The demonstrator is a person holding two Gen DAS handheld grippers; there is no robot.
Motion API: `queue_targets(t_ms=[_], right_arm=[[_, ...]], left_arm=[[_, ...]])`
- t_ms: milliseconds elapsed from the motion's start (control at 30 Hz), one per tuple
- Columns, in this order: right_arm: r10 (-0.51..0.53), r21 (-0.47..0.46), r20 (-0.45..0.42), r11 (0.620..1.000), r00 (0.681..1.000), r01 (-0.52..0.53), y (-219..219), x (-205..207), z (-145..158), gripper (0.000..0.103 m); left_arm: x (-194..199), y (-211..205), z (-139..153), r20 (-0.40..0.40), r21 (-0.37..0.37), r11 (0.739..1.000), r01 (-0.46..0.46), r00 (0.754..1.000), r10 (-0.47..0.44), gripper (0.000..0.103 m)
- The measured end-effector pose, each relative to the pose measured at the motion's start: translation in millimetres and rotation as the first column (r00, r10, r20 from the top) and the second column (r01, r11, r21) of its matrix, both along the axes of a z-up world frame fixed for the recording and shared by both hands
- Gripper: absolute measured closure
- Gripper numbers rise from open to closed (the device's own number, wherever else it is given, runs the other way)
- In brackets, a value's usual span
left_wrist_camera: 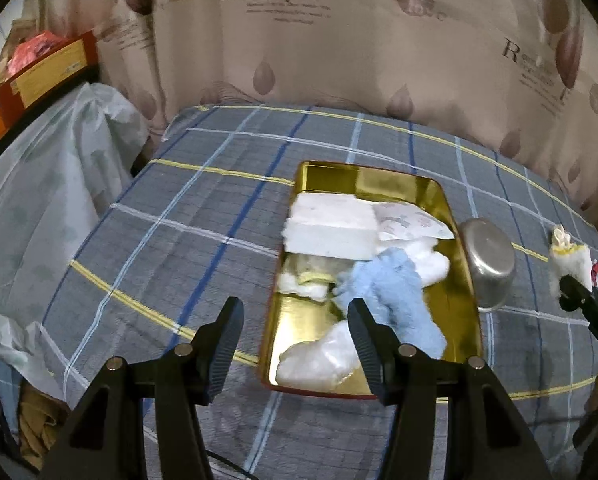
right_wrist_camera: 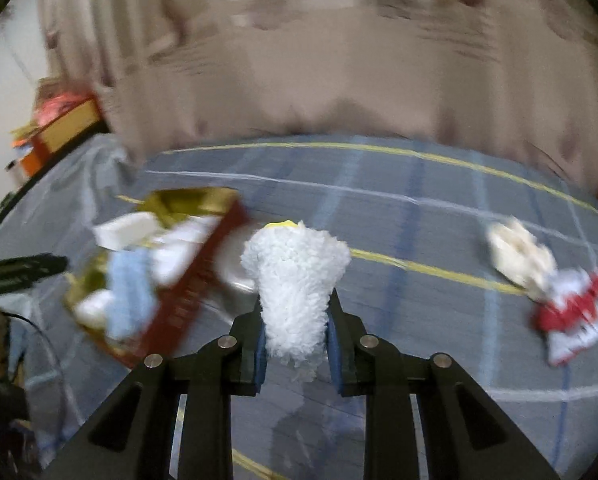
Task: Organize soft objects
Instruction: 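Carry the white fluffy cloth into the gold tray and open the right tool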
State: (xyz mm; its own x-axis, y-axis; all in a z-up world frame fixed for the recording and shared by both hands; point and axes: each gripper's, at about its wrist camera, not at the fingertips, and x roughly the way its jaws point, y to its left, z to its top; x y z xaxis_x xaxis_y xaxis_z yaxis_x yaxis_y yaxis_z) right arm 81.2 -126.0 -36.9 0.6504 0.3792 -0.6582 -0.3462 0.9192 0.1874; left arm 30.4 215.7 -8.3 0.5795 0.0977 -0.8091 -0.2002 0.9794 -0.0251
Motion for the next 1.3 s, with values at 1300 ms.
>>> queue_targets(t_ms=[1300], right_arm=[[0.206,-0.107,-0.049,0.972,0.977,-0.21,193,46,1,0.042]], left_arm=[[-11,59,3,-0.003,-0.075,0.981,-0.18,0.984,0.18,0.047]])
